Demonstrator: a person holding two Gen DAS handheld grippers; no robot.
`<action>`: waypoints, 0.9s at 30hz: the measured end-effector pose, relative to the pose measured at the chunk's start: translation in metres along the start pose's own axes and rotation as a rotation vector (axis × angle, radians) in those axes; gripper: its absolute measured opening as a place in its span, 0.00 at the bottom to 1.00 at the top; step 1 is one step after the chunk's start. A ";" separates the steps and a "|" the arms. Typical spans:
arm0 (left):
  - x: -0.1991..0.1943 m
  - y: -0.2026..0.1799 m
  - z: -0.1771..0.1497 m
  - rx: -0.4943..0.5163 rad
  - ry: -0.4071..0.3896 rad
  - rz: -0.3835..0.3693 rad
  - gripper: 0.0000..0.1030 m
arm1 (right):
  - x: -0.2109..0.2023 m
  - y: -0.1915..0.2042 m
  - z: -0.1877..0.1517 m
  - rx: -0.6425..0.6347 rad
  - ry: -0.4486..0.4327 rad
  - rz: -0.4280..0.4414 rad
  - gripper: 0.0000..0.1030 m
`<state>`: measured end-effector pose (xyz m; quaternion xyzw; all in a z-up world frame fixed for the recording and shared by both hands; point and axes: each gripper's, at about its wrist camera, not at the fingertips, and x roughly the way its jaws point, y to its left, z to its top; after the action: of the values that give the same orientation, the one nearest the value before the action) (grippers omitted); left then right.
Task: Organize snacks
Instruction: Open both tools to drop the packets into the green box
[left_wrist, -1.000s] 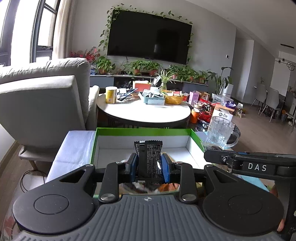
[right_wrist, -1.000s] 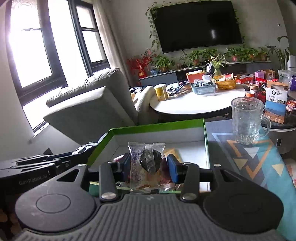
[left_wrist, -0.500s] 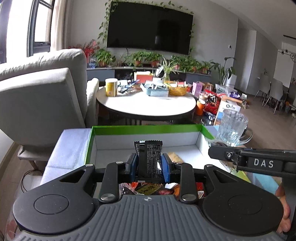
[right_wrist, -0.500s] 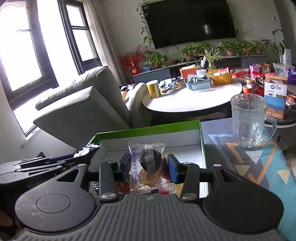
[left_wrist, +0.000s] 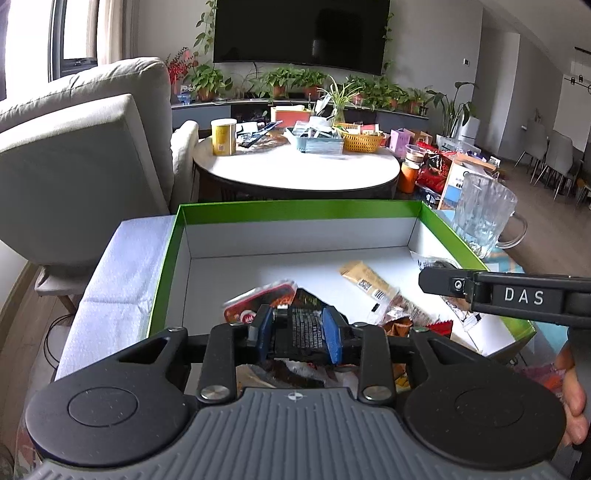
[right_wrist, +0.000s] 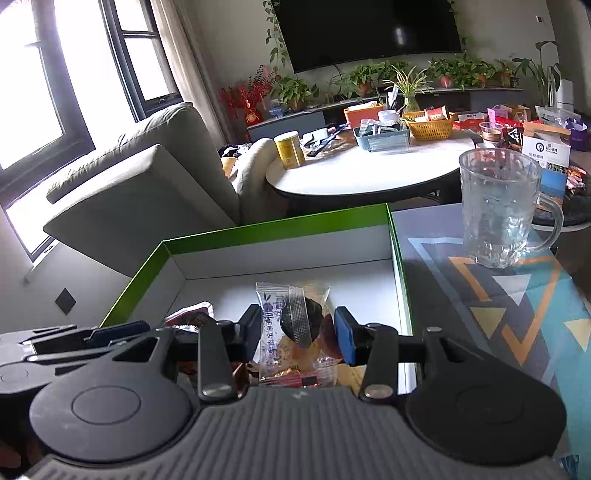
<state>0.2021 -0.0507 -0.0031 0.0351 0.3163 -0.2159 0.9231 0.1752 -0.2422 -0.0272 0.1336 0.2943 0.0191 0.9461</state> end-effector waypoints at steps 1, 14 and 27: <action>0.000 0.000 -0.001 -0.001 0.002 0.002 0.27 | 0.001 0.000 0.000 0.001 0.004 0.000 0.44; -0.012 0.000 -0.005 -0.009 0.009 0.014 0.36 | 0.001 0.000 -0.007 0.012 0.046 -0.011 0.47; -0.029 0.002 -0.015 -0.012 0.005 0.042 0.39 | -0.013 0.000 -0.015 0.012 0.052 -0.008 0.50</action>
<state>0.1745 -0.0347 0.0024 0.0367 0.3189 -0.1943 0.9269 0.1561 -0.2403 -0.0320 0.1377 0.3195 0.0168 0.9374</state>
